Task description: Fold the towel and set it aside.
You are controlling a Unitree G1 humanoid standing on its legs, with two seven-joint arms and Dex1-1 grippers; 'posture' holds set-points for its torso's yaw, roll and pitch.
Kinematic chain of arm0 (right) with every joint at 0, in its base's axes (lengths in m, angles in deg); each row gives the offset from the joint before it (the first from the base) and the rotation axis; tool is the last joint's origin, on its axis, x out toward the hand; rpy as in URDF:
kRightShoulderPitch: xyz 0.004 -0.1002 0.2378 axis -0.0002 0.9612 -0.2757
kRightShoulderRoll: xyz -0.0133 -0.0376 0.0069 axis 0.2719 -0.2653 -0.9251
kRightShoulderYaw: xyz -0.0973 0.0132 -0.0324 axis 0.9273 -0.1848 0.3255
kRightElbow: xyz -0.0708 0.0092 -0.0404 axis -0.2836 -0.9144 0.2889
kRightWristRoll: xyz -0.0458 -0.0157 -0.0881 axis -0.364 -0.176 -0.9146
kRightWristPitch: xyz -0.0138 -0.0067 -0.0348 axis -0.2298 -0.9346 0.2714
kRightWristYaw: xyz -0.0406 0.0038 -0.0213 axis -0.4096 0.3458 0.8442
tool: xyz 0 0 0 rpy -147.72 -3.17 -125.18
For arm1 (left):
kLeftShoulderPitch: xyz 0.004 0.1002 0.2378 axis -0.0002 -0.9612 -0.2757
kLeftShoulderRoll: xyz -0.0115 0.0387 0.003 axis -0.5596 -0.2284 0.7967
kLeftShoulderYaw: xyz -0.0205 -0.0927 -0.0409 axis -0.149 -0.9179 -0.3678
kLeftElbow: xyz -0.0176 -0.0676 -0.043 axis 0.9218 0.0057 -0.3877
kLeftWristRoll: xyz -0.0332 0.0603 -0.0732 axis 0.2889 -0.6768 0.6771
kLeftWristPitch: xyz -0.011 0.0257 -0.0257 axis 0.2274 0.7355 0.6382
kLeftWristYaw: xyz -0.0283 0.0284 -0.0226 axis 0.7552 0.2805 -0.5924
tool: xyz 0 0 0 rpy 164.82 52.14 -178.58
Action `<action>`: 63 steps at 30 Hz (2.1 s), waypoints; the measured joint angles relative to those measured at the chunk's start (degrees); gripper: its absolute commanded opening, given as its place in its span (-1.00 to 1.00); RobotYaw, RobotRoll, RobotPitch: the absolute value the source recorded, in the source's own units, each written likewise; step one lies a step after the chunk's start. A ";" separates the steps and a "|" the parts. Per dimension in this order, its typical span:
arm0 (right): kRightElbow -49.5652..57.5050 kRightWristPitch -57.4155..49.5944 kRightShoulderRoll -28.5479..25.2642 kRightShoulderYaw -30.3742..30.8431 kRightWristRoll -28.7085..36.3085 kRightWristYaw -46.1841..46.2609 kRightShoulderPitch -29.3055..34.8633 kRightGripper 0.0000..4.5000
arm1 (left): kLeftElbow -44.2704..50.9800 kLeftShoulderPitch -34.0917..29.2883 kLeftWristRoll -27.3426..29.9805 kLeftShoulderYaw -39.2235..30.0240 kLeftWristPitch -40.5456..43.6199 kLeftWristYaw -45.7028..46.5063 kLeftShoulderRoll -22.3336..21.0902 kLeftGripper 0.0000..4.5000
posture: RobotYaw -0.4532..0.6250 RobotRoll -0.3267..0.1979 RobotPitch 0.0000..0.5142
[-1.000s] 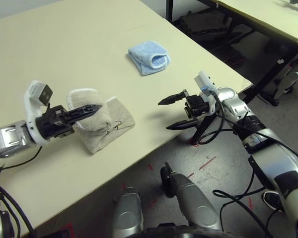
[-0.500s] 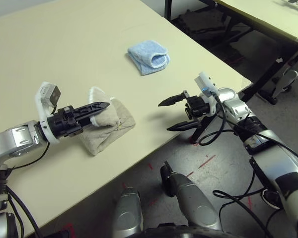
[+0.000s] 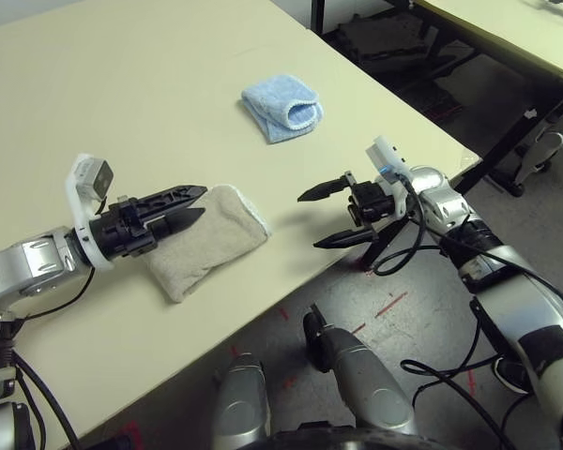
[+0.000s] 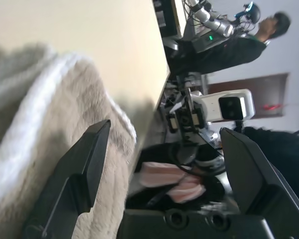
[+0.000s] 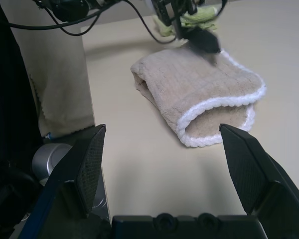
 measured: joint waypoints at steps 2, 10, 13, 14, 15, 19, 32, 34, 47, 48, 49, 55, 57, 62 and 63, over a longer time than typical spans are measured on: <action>-0.16 0.02 -0.04 -0.09 -0.01 -0.01 0.10 1.00 | 4.83 -3.10 -8.29 -0.54 -4.56 -6.09 -0.63 0.99 | -0.26 0.25 -0.09; -1.71 0.12 0.55 -0.79 -0.14 -0.02 0.23 1.00 | 12.86 -11.71 -38.54 3.78 -24.94 -18.80 1.16 0.82 | -0.23 0.25 -0.13; -2.91 0.21 1.36 -1.68 -0.41 -0.01 0.20 1.00 | 12.41 -13.74 -48.46 4.57 -37.17 -22.83 4.68 0.42 | -0.22 0.25 -0.15; -3.47 0.21 1.37 -1.78 -0.51 -0.01 0.20 1.00 | 11.96 -14.00 -50.12 4.83 -39.58 -23.83 5.90 0.27 | -0.22 0.25 -0.15; -3.74 0.22 1.38 -1.79 -0.65 -0.01 0.20 1.00 | 11.44 -14.03 -51.13 4.85 -41.23 -24.60 6.95 0.10 | -0.21 0.25 -0.16; -3.98 0.25 1.53 -1.79 -1.28 -0.01 0.18 1.00 | 9.30 -12.46 -53.34 4.23 -46.80 -26.87 9.83 -0.48 | -0.20 0.25 -0.16; -4.01 0.35 2.43 -2.60 -2.20 -0.02 0.18 1.00 | 3.66 -11.20 -58.82 7.39 -52.64 -31.53 14.79 -0.98 | -0.23 0.25 -0.16; -4.45 0.86 3.35 -4.59 -2.73 -0.02 0.10 1.00 | 0.72 -10.36 -60.06 7.60 -53.71 -31.64 15.48 -0.98 | -0.25 0.25 -0.15; 4.22 -9.07 14.43 -7.48 -3.65 0.26 -1.25 -0.51 | 5.35 -14.47 -58.36 1.85 -54.54 -33.28 13.93 -1.00 | -0.21 0.25 -0.13; 4.51 -9.14 14.29 -5.86 -3.10 0.22 -1.39 -0.68 | 6.51 -15.22 -57.93 1.25 -54.23 -33.56 13.59 -1.00 | -0.20 0.25 -0.12; 4.52 -9.13 14.20 -4.29 -2.39 0.18 -1.77 -0.82 | 7.97 -16.45 -57.36 0.63 -53.87 -33.74 13.34 -1.00 | -0.20 0.25 -0.12; 0.49 -6.51 14.37 2.97 0.16 0.00 -6.71 -0.98 | 16.50 -23.42 -55.98 0.33 -52.63 -34.17 13.69 -1.00 | -0.15 0.25 -0.10; -2.09 -5.20 14.61 5.14 0.19 -0.01 -7.93 -0.98 | 17.24 -24.62 -56.01 0.37 -52.65 -34.08 14.41 -1.00 | -0.14 0.25 -0.08; -9.87 -2.66 19.55 5.84 -1.63 -0.02 -11.60 -0.98 | 17.30 -25.09 -57.47 1.34 -53.36 -33.51 15.16 -1.00 | -0.13 0.25 -0.07; -11.47 -2.18 21.19 5.66 -2.45 -0.04 -12.18 -0.98 | 17.30 -24.95 -57.72 1.52 -53.66 -33.36 15.35 -1.00 | -0.13 0.25 -0.07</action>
